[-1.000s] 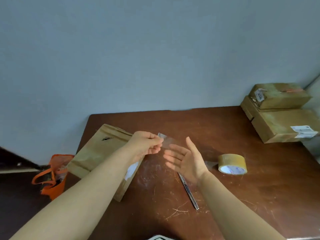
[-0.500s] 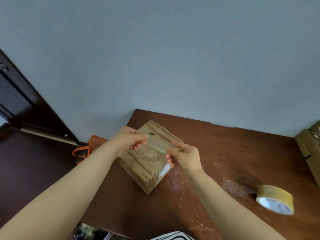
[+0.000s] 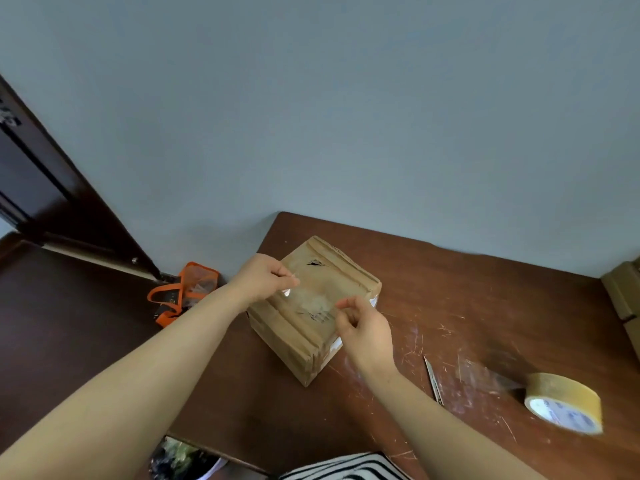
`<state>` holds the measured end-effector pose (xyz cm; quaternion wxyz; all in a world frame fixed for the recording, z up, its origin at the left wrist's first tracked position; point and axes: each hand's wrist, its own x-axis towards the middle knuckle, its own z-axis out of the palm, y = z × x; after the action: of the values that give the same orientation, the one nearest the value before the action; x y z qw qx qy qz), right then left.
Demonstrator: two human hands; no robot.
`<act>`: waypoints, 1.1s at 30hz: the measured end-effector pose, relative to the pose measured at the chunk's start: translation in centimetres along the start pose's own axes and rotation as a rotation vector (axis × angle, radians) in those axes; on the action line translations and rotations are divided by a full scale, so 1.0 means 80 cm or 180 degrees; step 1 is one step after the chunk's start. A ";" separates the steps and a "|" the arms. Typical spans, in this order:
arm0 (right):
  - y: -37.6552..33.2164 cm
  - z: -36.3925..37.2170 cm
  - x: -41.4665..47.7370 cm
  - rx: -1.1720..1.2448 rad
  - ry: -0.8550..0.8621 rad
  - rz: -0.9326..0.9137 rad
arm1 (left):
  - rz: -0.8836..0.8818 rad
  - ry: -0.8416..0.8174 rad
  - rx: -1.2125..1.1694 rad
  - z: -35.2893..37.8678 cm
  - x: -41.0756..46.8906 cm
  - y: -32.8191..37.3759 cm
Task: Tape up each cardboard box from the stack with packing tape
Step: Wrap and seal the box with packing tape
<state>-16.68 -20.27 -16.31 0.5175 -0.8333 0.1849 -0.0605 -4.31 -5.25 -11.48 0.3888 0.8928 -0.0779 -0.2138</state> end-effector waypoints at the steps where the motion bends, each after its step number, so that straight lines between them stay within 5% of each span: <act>1: -0.003 -0.003 0.000 0.0215 0.0093 0.0010 | 0.0013 -0.0097 -0.0145 -0.003 -0.002 0.004; 5: -0.029 -0.022 0.009 0.0931 -0.0016 -0.0107 | 0.0184 -0.0632 -0.0134 -0.017 -0.002 0.025; 11: -0.045 -0.018 0.050 -0.0324 -0.1335 -0.0021 | 0.0330 -0.0872 -0.0016 -0.008 0.005 0.033; 33: -0.050 -0.014 0.059 -0.2105 -0.1246 -0.0963 | 0.0115 -0.0656 -0.0689 -0.008 0.005 -0.008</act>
<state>-11.68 -21.36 -12.67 0.2326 -0.9682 -0.0320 0.0865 -3.71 -4.53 -11.66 0.4764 0.8174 -0.1100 -0.3045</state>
